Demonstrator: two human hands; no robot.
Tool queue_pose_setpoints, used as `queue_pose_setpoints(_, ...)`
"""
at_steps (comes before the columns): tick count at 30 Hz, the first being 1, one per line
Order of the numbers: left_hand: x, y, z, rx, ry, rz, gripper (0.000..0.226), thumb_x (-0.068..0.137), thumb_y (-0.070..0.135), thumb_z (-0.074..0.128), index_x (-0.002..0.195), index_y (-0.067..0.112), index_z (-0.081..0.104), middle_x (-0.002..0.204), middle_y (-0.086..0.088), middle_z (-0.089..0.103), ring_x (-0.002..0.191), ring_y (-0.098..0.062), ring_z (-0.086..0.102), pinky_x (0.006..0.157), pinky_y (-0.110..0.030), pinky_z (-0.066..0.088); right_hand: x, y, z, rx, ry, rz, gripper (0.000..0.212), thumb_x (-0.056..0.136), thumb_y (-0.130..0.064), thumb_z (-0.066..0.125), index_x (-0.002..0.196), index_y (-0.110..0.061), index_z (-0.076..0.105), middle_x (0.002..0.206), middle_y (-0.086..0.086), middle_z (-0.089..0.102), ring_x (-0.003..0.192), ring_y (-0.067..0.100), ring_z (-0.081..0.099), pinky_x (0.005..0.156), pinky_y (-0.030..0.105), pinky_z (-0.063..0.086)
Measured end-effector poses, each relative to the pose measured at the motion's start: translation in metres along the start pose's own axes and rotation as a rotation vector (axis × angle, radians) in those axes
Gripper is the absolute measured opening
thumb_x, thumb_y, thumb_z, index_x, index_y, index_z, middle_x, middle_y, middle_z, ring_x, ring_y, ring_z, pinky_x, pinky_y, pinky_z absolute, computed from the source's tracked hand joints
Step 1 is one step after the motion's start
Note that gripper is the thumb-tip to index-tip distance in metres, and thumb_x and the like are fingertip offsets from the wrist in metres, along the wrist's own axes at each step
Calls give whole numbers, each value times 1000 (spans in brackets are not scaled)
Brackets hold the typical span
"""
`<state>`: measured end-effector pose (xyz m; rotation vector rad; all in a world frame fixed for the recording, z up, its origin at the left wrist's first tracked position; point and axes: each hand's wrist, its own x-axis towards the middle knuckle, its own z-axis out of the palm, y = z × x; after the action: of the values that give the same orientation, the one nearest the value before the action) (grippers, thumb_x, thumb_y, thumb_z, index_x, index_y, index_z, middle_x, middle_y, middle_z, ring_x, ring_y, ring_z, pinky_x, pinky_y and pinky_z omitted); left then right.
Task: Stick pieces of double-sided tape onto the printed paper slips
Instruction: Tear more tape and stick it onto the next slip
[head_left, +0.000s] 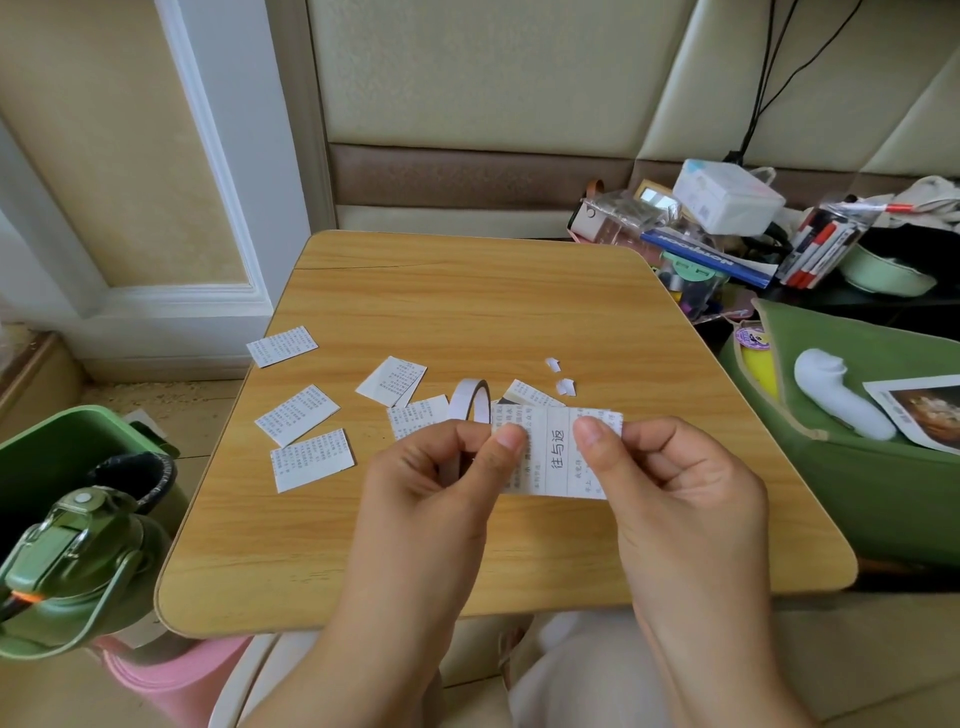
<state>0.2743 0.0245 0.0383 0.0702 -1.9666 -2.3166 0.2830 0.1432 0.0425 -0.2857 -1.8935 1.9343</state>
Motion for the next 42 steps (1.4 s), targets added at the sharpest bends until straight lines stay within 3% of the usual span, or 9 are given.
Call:
queue_pose_setpoints(8, 0, -2, 0, -26, -6, 4, 35, 69, 37, 64, 63, 2, 64, 58, -15, 35, 55, -17, 28, 44, -13, 25, -1, 0, 1, -5, 14, -25, 24, 64, -33, 73, 64, -12, 63, 67, 3, 72, 62, 11, 66, 59, 17, 50)
queue_pose_setpoints(11, 1, -4, -2, -43, -30, -8, 33, 70, 39, 67, 66, 6, 67, 66, -31, 45, 65, -18, 38, 55, -18, 33, 0, 2, 0, 82, -35, 14, 19, 61, -33, 74, 68, -17, 69, 72, 5, 73, 67, 13, 68, 64, 19, 53)
queue_pose_setpoints(14, 3, -8, -5, -99, -36, -27, 29, 70, 35, 78, 68, 8, 69, 71, -25, 51, 73, -21, 41, 69, -30, 33, 1, 3, -1, 132, -44, 22, 9, 62, -30, 72, 67, -23, 71, 68, 2, 71, 65, 8, 64, 62, 16, 50)
queue_pose_setpoints(19, 4, -8, -8, -88, -51, -25, 31, 62, 45, 71, 59, 16, 62, 67, -28, 28, 69, -39, 25, 61, -30, 25, 3, 0, -3, 66, -54, -33, 10, 63, -31, 72, 68, -22, 70, 64, 1, 69, 62, 7, 61, 60, 14, 47)
queue_pose_setpoints(23, 10, -3, -16, 85, -93, 16, 22, 63, 45, 71, 65, 24, 68, 62, -14, 38, 60, -21, 32, 47, -10, 27, 9, -8, -9, -33, -166, -98, 11, 63, -27, 72, 64, -16, 67, 60, -1, 67, 56, 3, 59, 58, 11, 45)
queue_pose_setpoints(26, 17, 5, -20, 121, -156, 40, 24, 65, 50, 77, 79, 31, 75, 53, 19, 47, 53, -4, 37, 46, -7, 28, 16, -14, -14, -107, -288, -131, 13, 65, -24, 78, 67, -17, 67, 62, -2, 68, 58, 4, 60, 59, 13, 47)
queue_pose_setpoints(28, 21, 10, -19, 182, -226, 86, 23, 63, 49, 67, 76, 33, 75, 51, 15, 47, 53, -8, 39, 50, -8, 30, 21, -16, -17, -151, -346, -157, 16, 68, -20, 83, 69, -21, 67, 63, -4, 68, 59, 3, 60, 60, 14, 47)
queue_pose_setpoints(32, 22, 12, -17, 174, -290, 127, 20, 67, 46, 65, 68, 28, 74, 75, -20, 59, 66, -26, 47, 58, -18, 35, 25, -19, -17, -151, -350, -192, 9, 67, -17, 73, 68, -23, 66, 66, -4, 69, 63, 5, 63, 64, 16, 50)
queue_pose_setpoints(42, 10, 2, -7, -6, -220, 105, 16, 74, 33, 67, 75, 20, 75, 75, -2, 73, 74, -13, 60, 75, -31, 49, 18, -15, -13, 3, -285, -76, 8, 66, -20, 73, 72, -25, 69, 68, 2, 71, 63, 6, 63, 61, 15, 49)
